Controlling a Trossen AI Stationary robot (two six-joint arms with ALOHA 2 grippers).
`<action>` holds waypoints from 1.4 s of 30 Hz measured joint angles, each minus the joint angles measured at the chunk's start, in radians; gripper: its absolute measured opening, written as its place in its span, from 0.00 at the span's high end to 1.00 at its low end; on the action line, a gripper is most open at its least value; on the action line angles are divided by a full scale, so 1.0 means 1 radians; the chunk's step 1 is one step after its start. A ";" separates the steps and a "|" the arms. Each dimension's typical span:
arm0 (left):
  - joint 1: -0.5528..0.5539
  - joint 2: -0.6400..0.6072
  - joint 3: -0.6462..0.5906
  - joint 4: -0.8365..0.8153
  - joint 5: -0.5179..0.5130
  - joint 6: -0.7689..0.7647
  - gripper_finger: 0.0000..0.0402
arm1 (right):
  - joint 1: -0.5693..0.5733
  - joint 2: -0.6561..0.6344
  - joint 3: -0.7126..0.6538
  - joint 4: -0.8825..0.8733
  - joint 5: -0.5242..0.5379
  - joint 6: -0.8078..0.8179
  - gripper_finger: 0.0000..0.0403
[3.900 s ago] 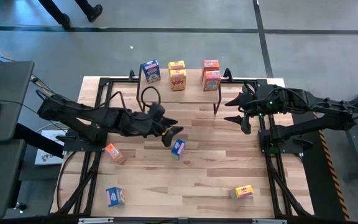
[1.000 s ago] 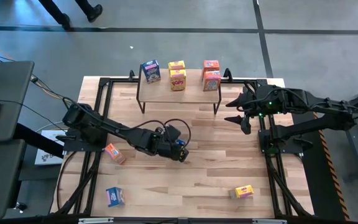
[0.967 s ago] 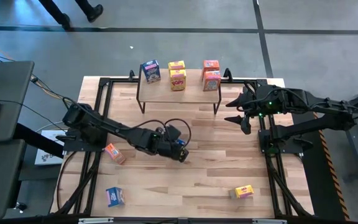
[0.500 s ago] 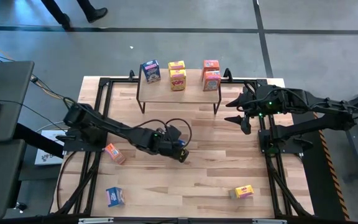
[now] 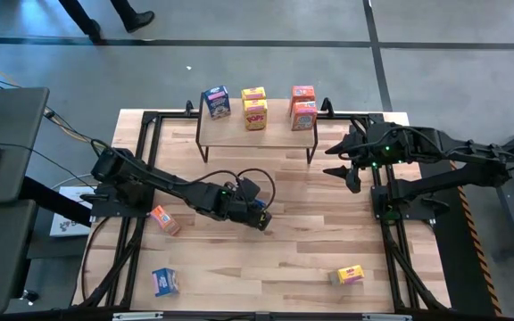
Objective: Stack cereal on shelf
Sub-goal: Put the right blue cereal box and aligned with the other blue cereal box on the shelf
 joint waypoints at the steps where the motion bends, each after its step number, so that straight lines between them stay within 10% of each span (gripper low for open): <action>1: 0.001 0.000 0.000 0.000 0.000 0.000 0.45 | 0.000 0.000 0.000 0.000 0.000 0.000 0.32; 42: -0.020 0.054 0.002 -0.018 0.015 -0.044 0.28 | 0.000 -0.001 0.000 -0.001 0.000 0.000 0.32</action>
